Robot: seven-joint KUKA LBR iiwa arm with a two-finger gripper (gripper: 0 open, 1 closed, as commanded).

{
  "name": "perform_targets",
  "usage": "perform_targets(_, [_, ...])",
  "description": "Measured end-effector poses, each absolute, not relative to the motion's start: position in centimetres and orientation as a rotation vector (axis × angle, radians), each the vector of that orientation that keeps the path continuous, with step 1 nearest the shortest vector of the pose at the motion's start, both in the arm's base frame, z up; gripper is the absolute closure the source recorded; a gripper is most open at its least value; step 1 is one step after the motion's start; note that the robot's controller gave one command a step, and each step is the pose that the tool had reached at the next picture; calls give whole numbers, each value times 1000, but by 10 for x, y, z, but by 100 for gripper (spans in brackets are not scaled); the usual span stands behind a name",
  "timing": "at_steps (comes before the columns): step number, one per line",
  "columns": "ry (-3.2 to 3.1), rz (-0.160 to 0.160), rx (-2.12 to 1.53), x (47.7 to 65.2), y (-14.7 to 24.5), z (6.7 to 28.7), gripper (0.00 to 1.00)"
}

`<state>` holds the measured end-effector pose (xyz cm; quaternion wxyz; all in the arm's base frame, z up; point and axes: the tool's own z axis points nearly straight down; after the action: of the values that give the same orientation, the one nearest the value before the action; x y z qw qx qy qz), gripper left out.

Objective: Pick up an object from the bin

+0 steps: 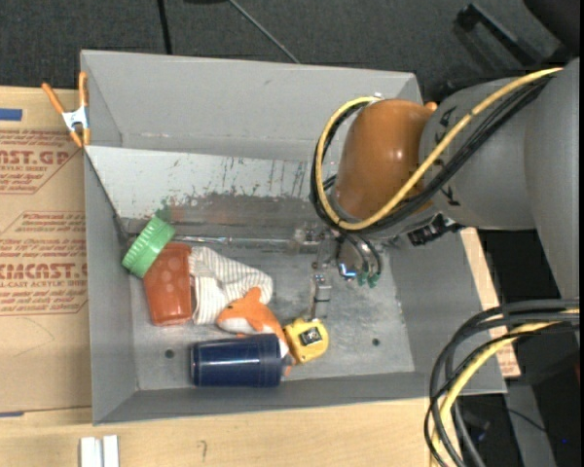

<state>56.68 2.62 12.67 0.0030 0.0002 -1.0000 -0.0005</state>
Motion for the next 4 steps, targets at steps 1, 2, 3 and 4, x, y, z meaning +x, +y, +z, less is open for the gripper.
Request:
perform_targets(1, [-3143, -2, 0, 569, 26, 131, 0])
perform_targets(2, [-3149, -2, -33, 564, 46, 95, 0])
perform_targets(3, [-3139, -3, -159, 548, 41, 70, 100])
perform_targets(4, [-3139, -3, -160, 548, 41, 70, 0])
